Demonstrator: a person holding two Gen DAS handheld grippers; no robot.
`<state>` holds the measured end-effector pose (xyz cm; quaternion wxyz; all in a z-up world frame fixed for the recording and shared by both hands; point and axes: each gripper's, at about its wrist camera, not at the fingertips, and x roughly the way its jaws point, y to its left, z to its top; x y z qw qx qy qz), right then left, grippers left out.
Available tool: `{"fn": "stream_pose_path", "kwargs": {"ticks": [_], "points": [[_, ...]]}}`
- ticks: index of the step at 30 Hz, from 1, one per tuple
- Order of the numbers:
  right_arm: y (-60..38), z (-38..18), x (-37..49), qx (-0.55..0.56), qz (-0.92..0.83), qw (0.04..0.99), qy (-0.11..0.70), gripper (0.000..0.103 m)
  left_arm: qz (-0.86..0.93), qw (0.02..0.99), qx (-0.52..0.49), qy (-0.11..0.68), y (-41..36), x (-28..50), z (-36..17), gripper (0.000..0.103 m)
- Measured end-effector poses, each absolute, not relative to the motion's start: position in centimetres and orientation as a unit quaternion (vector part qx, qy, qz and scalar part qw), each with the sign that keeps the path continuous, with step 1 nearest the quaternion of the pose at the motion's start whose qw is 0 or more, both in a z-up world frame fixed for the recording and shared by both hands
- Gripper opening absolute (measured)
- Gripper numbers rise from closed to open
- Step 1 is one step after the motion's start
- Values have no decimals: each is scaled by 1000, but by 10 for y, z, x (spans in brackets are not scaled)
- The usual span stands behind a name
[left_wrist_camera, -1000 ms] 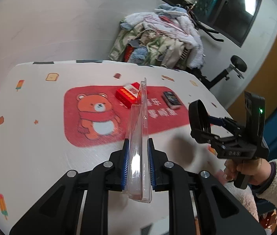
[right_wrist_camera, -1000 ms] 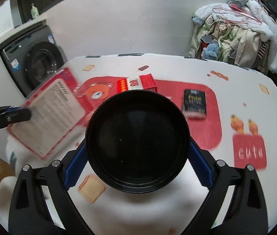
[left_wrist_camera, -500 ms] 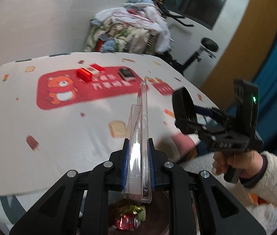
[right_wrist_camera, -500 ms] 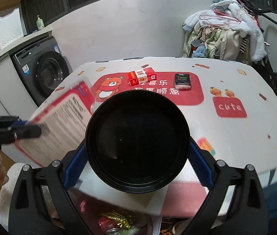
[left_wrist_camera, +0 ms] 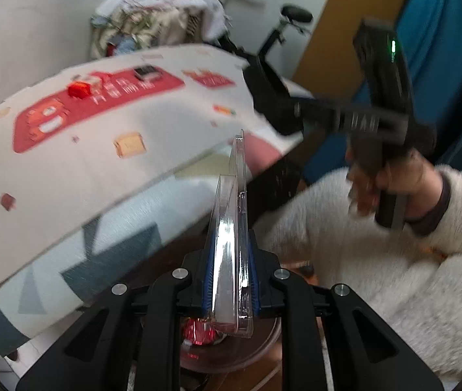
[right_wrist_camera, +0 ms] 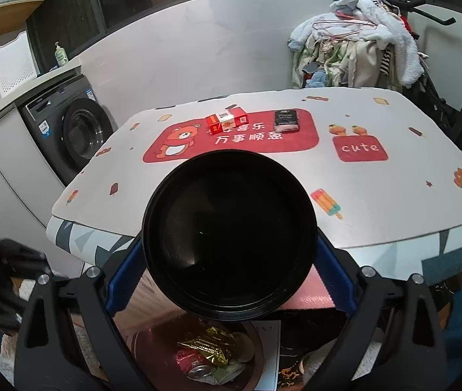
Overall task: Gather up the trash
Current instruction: 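Lower the left tool into the bin and release the plastic strip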
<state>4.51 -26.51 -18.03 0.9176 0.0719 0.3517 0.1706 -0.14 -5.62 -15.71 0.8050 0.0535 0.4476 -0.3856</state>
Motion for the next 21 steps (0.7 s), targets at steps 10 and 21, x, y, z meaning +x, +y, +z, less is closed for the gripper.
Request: {"fn": "stream_pose_path", "kwargs": {"ticks": [10, 21], "points": [[-270, -196, 44, 78, 162, 913, 367, 93, -380, 763, 112, 511, -84, 7, -227, 18], [-265, -216, 46, 69, 165, 903, 390, 93, -323, 751, 149, 556, -87, 32, -286, 19]]}}
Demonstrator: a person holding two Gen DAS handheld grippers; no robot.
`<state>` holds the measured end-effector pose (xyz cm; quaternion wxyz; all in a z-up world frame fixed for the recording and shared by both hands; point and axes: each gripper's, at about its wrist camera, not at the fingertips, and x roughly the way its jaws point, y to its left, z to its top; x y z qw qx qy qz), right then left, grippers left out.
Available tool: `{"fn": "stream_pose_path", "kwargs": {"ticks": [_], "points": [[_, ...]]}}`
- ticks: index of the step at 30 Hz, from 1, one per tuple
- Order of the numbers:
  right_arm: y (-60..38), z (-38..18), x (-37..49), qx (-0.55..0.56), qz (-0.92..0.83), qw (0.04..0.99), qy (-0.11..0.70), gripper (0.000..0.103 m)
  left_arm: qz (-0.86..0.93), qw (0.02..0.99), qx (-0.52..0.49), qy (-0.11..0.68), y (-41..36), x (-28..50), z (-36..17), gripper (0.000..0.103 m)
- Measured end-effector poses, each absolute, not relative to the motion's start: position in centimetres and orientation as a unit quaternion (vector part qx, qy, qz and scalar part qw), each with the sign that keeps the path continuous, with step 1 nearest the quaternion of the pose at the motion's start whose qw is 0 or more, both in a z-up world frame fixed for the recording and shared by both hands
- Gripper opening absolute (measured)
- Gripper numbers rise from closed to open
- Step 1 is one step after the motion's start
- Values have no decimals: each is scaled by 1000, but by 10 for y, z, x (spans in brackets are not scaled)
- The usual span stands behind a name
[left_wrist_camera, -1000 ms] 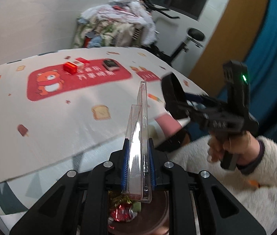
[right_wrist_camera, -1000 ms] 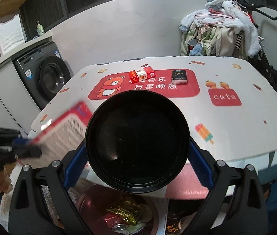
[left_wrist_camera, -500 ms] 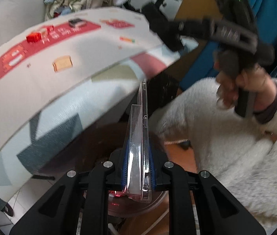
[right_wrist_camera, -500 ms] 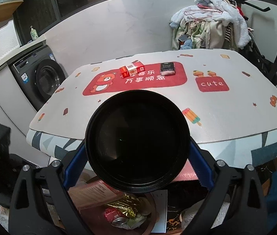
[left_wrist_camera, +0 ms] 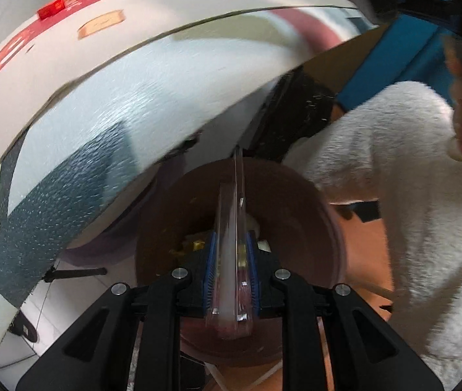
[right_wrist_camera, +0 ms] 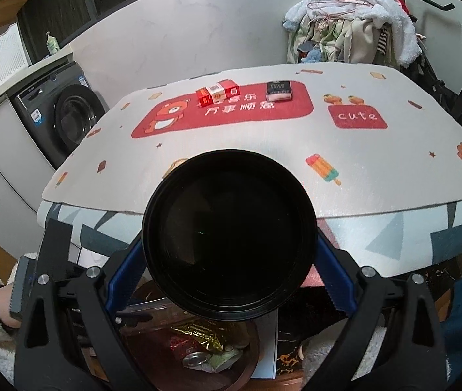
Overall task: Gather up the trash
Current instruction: 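Lower the left tool into the bin and release the plastic strip, then lower the right tool over the bin and open it to drop the black lid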
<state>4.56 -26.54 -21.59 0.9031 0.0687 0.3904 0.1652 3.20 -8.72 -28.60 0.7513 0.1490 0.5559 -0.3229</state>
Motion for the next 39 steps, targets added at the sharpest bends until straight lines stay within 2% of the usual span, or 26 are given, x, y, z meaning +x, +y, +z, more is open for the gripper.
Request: {"fn": "stream_pose_path", "kwargs": {"ticks": [2, 4, 6, 7, 8, 9, 12, 15, 29, 39], "points": [[-265, -219, 46, 68, 166, 901, 395, 93, -310, 754, 144, 561, -83, 37, -290, 25], [-263, -222, 45, 66, 169, 899, 398, 93, -300, 765, 136, 554, -77, 38, -286, 45], [-259, -225, 43, 60, 172, 898, 401, 93, -302, 782, 118, 532, -70, 36, -271, 53], [-258, -226, 42, 57, 173, 897, 402, 93, -302, 791, 110, 521, -66, 34, -263, 63], [-256, -227, 41, 53, 176, 896, 403, 93, -301, 801, 103, 508, -63, 33, -255, 68], [-254, -228, 40, 50, 178, 896, 405, 93, -304, 812, 88, 490, -55, 31, -242, 71], [-247, -233, 38, 40, 185, 891, 412, 93, -311, 817, 51, 483, -42, 28, -227, 71], [-237, -240, 34, 27, 195, 887, 418, 93, -295, 840, 50, 453, -28, 14, -209, 88], [-191, -278, 14, -31, 241, 855, 458, 93, -208, 909, 7, 361, 22, -11, -158, 95], [-168, -313, 17, -78, 244, 833, 490, 93, -142, 933, 6, 332, 36, -16, -167, 95]]}}
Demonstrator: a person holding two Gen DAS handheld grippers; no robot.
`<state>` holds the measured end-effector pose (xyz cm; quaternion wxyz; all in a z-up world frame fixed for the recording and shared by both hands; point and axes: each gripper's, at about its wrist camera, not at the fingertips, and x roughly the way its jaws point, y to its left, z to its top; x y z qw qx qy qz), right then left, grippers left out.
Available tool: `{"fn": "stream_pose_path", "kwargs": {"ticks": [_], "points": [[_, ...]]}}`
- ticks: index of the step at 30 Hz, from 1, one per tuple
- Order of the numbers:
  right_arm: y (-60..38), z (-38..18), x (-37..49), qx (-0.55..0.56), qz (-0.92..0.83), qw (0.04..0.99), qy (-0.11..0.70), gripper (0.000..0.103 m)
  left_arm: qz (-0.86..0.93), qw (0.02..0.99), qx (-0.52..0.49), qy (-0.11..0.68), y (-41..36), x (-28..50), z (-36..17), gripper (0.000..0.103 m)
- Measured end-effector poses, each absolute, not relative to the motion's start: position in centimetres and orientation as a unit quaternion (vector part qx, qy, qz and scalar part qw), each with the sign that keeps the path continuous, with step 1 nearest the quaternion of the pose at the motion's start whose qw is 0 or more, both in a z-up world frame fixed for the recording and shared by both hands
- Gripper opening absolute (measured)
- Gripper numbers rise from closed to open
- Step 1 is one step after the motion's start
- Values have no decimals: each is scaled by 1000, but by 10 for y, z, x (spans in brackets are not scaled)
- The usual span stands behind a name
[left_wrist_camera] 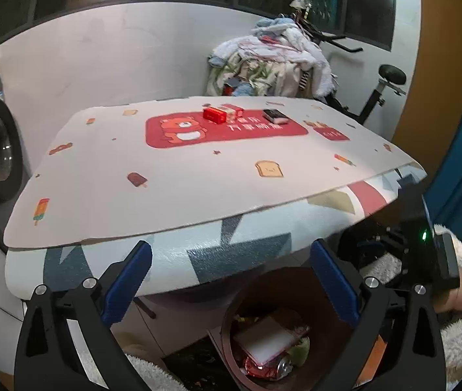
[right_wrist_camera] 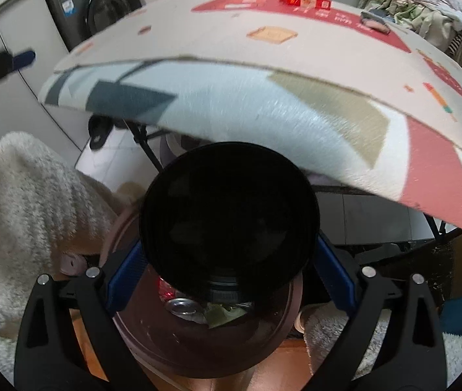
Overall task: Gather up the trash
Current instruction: 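Lower the right tool over the bin and open it to drop the black lid, then raise the right tool to the table and grasp the black Face tissue pack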
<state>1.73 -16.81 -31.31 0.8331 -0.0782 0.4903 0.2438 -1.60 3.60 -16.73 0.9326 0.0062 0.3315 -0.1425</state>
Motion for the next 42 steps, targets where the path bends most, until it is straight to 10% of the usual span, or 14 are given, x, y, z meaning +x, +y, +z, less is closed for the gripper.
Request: {"fn": "stream_pose_path", "kwargs": {"ticks": [42], "points": [[-195, -273, 23, -38, 200, 874, 441, 97, -112, 928, 11, 354, 30, -1, -177, 97]]}}
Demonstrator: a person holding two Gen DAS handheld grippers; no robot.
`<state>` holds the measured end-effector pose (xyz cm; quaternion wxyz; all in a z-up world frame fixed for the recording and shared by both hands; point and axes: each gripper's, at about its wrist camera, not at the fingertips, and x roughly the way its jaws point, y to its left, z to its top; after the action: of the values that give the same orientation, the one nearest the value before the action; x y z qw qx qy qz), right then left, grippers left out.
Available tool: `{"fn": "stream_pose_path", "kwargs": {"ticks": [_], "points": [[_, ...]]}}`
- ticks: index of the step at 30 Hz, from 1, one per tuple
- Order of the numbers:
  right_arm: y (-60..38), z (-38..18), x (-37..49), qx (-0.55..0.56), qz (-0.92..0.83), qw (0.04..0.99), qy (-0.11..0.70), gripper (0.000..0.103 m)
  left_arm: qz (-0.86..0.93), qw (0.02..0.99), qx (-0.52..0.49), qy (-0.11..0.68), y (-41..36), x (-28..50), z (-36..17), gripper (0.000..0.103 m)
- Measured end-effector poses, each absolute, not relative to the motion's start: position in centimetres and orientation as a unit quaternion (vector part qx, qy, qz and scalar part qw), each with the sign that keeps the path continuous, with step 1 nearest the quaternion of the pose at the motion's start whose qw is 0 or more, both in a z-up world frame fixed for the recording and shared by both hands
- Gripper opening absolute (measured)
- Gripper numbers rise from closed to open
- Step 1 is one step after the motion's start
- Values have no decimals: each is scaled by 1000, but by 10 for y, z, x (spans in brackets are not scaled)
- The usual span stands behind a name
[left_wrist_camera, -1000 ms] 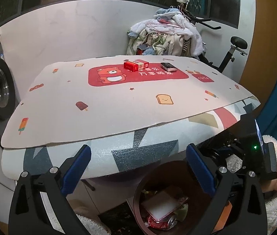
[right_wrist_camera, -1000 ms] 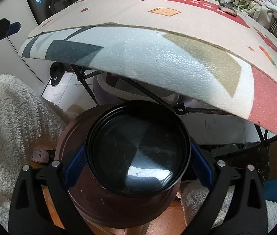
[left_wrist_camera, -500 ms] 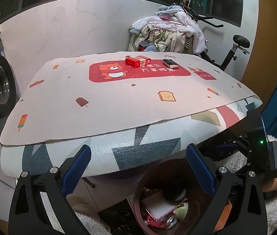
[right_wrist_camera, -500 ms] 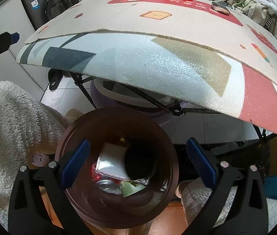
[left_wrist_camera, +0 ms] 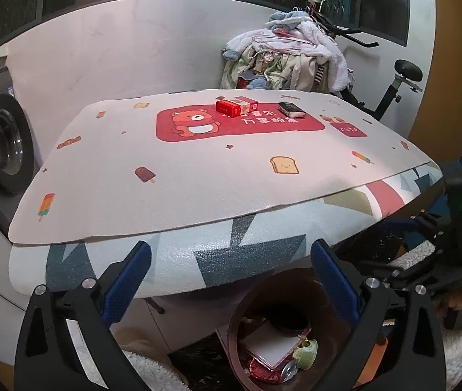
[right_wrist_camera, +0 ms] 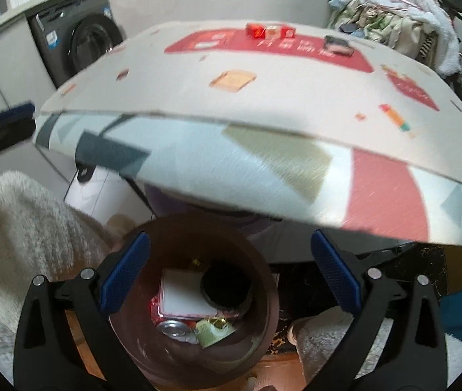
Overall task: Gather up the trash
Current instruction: 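Raise the right tool to the table and grasp the black Face tissue pack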
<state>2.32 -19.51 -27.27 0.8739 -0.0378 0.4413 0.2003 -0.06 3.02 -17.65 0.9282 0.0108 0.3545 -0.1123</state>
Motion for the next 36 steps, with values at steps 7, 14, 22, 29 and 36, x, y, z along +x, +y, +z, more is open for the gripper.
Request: {"fn": "stream_pose_path", "kwargs": {"ticks": [7, 14, 22, 29, 36], "points": [[-224, -237, 55, -9, 211, 879, 428, 97, -70, 927, 16, 369, 33, 29, -167, 97], [-255, -204, 114, 2, 188, 893, 408, 97, -103, 939, 30, 326, 34, 76, -135, 97], [-257, -201, 196, -56, 154, 891, 422, 97, -97, 940, 62, 321, 29, 166, -117, 97], [-254, -210, 288, -40, 129, 893, 429, 97, -125, 931, 89, 333, 20, 247, -120, 97], [-253, -221, 368, -7, 110, 889, 444, 96, -139, 921, 117, 346, -1, 310, -133, 97]]}}
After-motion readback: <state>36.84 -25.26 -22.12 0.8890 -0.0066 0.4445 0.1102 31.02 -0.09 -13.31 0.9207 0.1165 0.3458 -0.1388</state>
